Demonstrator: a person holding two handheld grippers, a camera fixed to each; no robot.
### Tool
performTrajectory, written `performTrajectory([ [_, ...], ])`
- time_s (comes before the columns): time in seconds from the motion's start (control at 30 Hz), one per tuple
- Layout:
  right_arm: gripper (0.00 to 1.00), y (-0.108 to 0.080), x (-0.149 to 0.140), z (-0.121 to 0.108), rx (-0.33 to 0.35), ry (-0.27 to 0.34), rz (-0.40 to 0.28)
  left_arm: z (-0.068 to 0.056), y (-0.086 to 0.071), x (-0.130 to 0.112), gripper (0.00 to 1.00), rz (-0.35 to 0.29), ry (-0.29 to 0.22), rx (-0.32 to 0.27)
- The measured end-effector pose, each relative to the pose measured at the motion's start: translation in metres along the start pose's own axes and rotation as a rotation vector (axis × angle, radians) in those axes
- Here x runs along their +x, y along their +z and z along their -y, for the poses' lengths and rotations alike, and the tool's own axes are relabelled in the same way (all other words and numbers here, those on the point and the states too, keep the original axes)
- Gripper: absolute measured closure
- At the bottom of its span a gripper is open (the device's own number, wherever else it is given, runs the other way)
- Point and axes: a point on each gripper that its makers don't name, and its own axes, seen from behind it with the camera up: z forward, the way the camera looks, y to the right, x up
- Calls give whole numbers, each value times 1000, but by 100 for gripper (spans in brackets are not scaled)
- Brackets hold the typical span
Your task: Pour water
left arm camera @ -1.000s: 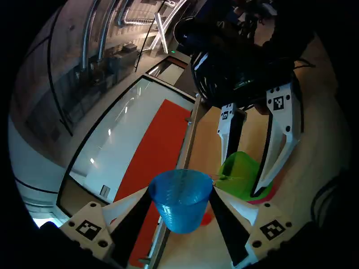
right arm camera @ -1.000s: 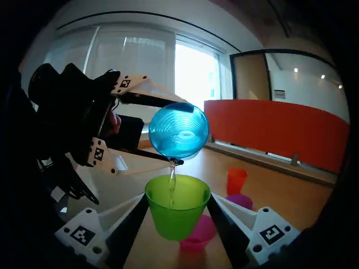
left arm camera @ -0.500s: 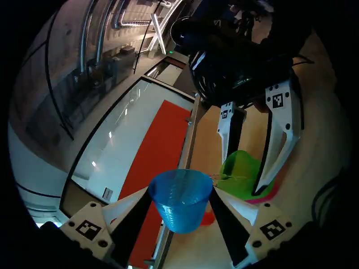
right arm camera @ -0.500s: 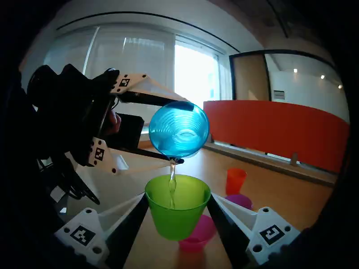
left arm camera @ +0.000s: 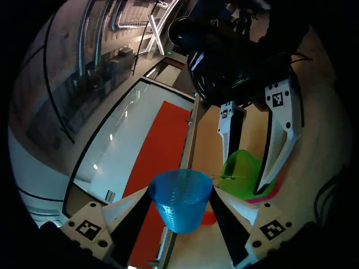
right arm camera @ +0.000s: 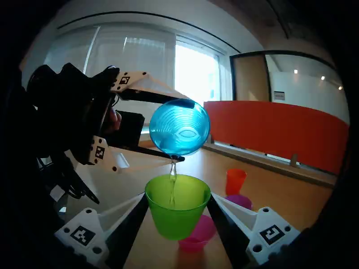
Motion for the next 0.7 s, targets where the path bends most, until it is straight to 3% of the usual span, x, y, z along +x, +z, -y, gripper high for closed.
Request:
performTrajectory([
  [0.7, 8, -2, 0, 1, -4, -13, -9, 1, -2, 7, 13, -1, 56, 4],
])
